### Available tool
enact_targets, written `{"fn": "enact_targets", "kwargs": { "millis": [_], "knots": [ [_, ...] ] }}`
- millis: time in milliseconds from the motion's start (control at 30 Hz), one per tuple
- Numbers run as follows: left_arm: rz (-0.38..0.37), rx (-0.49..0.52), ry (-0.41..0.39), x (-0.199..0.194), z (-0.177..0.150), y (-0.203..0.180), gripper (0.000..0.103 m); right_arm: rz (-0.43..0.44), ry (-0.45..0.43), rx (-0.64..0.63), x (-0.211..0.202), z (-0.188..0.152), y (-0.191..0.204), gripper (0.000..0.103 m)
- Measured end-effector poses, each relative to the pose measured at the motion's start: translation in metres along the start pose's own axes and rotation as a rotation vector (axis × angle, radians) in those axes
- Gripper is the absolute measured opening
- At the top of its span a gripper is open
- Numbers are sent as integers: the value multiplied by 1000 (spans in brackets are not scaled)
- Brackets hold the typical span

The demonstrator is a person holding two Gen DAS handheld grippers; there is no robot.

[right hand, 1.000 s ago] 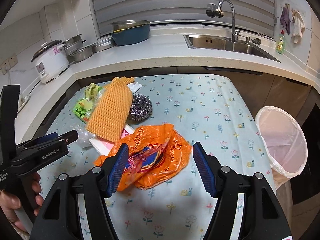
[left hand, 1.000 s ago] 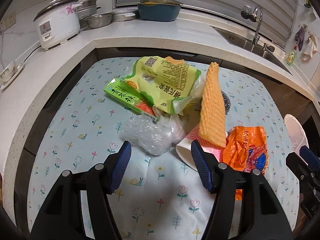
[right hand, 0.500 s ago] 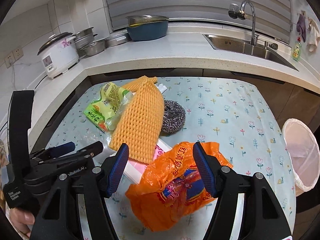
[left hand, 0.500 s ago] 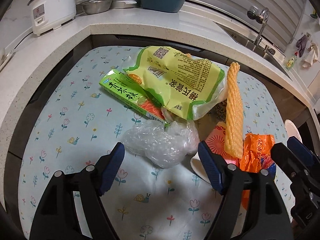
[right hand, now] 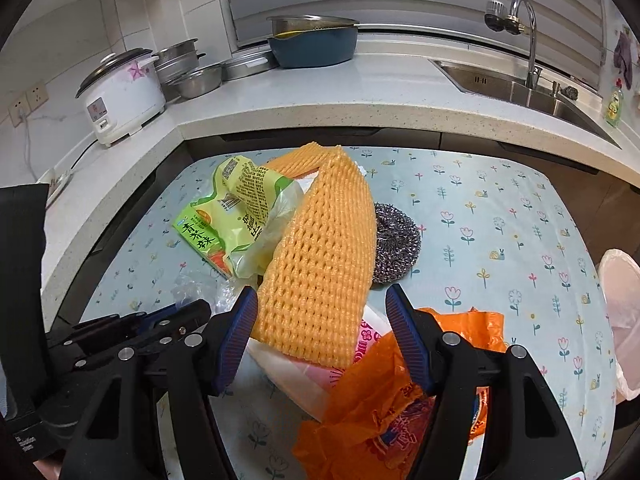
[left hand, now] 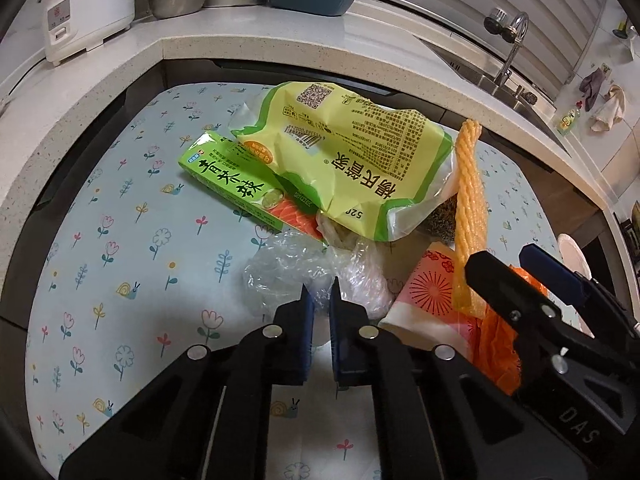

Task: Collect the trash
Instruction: 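Grasp the clear plastic bag with the left tool while the right tool grasps the orange foam sleeve, then carry the clear bag and foam sleeve over the trash bin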

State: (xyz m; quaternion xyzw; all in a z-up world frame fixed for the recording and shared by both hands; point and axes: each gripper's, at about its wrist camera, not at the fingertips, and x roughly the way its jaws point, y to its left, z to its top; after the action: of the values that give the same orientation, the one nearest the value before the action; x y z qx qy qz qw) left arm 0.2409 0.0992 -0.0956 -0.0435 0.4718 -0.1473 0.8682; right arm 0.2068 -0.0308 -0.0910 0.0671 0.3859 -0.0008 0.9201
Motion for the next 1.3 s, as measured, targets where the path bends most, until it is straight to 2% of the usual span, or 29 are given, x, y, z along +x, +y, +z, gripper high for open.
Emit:
{"fn": "enact_targets", "kwargs": {
  "millis": [200, 367, 500, 567, 867, 1300],
  "knots": [
    [30, -8, -13, -6, -2, 8, 5, -7, 14, -14, 13, -1, 9, 69],
    [45, -18, -17, -7, -3, 14, 5, -43, 32, -12, 22, -5, 7, 67],
    [42, -14, -21, -10, -6, 12, 4, -28, 40, 18, 20, -7, -5, 26],
    [40, -11, -22, -12, -6, 9, 4, -19, 35, 38, 15, -8, -11, 10],
    [25, 19, -78, -42, -2, -18, 4, -25, -53, 79, -31, -2, -35, 9],
    [-27, 134, -142, -81, -2, -106, 4, -69, -146, 144, -103, -11, -97, 9]
  ]
}}
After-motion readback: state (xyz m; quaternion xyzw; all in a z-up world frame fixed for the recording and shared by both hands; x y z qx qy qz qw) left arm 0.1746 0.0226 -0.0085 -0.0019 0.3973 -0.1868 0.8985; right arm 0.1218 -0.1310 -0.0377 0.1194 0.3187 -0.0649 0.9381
